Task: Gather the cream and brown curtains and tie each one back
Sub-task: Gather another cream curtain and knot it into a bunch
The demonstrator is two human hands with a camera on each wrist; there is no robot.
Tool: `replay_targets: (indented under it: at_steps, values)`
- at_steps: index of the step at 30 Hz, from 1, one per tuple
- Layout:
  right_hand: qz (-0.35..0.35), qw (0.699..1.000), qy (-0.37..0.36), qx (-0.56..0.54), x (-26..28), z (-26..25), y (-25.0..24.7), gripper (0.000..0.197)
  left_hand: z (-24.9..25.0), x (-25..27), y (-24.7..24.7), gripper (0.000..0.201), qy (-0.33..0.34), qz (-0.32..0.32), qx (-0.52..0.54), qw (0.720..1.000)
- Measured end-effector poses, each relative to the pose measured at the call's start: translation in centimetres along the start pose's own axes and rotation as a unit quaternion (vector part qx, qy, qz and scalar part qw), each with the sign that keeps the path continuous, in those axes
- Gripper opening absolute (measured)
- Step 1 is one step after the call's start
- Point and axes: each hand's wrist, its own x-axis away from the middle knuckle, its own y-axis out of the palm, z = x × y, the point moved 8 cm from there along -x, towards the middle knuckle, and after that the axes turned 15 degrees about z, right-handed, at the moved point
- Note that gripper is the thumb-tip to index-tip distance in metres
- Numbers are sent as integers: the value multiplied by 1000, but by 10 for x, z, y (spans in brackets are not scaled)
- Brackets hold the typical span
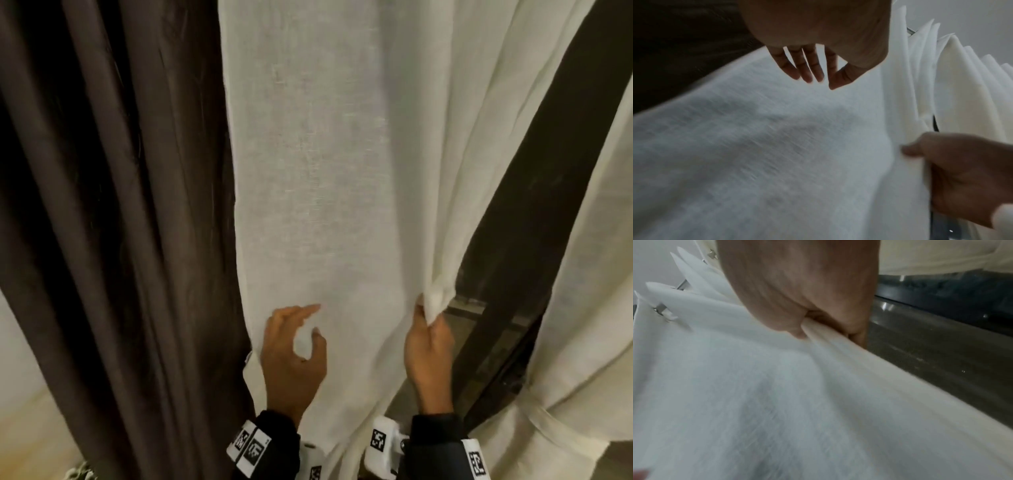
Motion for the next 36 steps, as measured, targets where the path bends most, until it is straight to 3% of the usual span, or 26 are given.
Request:
replay_targets:
  at_steps: [2, 5, 7, 10, 12, 13, 15, 19, 21, 23, 24, 26, 29, 31, 33, 34, 36]
  values:
    - [58, 998, -22, 27, -13, -4, -20, 50, -13, -15, -20, 30, -25, 80, -34, 996]
    - [48, 999, 0, 24, -20, -6, -20, 43, -48, -26, -24, 58, -135, 112, -69, 982]
    - [39, 999, 6, 20, -18, -10, -17, 39, -76, -33, -6, 74, -213, 49, -40, 975]
    - [44, 999, 3, 3, -19, -11, -18, 36, -89, -33, 26, 47, -262, -76, -3, 962]
    - [34, 999, 8, -15, -18, -10, -17, 35, -73, -20, 43, 27, -258, -144, 16, 955]
    - [24, 999, 15, -21, -17, -9, -14, 37, -60, -10, 50, 27, -231, -175, 4, 957]
    - [-21, 999, 35, -23, -6, -8, -3, 44, -35, 15, 70, 40, -178, -231, 3, 956]
    - [-143, 987, 68, -31, 21, -2, 25, 34, 0, 68, 107, 58, -126, -344, 24, 930]
    - [-193, 981, 9, -20, 30, -11, 29, 26, 15, 85, 114, 60, -90, -381, 23, 920]
    - [-227, 972, -66, -12, 33, -23, 29, 42, 7, 94, 115, 61, -133, -413, -4, 901]
    - [-221, 970, -100, 10, 30, -21, 27, 50, 0, 101, 115, 61, -153, -434, -11, 888]
    - [-180, 971, -139, 68, 21, -7, 24, 40, -8, 105, 114, 66, -149, -463, 22, 874]
    - [-109, 983, -80, 121, 5, 26, 11, 14, -38, 116, 107, 84, -151, -527, 20, 836]
    - [-71, 982, -70, 162, -3, 32, -2, 19, -84, 129, 90, 69, -136, -559, -56, 816]
    - [-42, 981, -75, 172, -10, 30, -14, 20, -129, 145, 68, 58, -212, -551, -72, 804]
    - [-50, 983, -73, 161, -12, 30, -15, 18, -144, 151, 59, 59, -245, -530, -68, 809]
    - [-78, 984, -65, 144, -10, 33, -11, 14, -151, 154, 55, 78, -228, -496, -58, 836]
